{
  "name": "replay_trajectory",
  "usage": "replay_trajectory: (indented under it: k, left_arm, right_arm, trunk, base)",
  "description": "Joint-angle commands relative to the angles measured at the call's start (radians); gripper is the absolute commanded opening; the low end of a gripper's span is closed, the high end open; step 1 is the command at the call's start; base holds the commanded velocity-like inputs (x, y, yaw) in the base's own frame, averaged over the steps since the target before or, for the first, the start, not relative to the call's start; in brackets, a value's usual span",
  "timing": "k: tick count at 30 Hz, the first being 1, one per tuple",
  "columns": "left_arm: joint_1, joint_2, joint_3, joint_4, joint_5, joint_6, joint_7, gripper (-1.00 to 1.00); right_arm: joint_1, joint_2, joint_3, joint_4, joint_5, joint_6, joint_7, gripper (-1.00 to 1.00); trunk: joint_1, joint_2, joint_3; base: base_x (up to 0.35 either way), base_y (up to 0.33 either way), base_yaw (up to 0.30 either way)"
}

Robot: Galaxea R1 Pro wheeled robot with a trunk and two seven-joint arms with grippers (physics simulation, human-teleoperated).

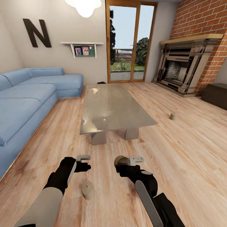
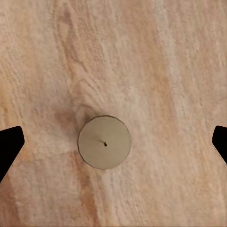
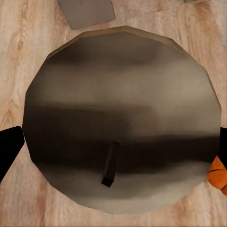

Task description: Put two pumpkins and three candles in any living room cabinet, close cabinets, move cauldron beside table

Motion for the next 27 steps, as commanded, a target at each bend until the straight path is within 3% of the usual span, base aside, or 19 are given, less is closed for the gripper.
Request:
replay_trajectory:
  k: [1, 21, 27]
  left_arm:
    - [-0.001, -0.001, 0.005, -0.001, -0.011, 0.003, -0.010, 1.00]
    - [-0.001, -0.002, 0.005, 0.002, -0.009, 0.003, -0.008, 1.00]
    - [-0.001, -0.002, 0.005, 0.005, -0.010, 0.004, -0.007, 1.00]
  right_arm:
    - [-0.001, 0.000, 0.001, -0.001, -0.010, 0.002, -0.010, -1.00]
    - [-0.001, 0.000, 0.001, -0.001, -0.011, 0.002, -0.010, -1.00]
    - [-0.001, 0.000, 0.001, -0.001, -0.012, 0.002, -0.010, -1.00]
  trunk:
    - [0.000, 0.000, -0.001]
    - [0.000, 0.000, -0.001]
    - [0.003, -0.002, -0.024]
  base:
    - [0.068, 0.000, 0.000]
    - [0.098, 0.007, 0.000]
    - [0.002, 0.000, 0.000]
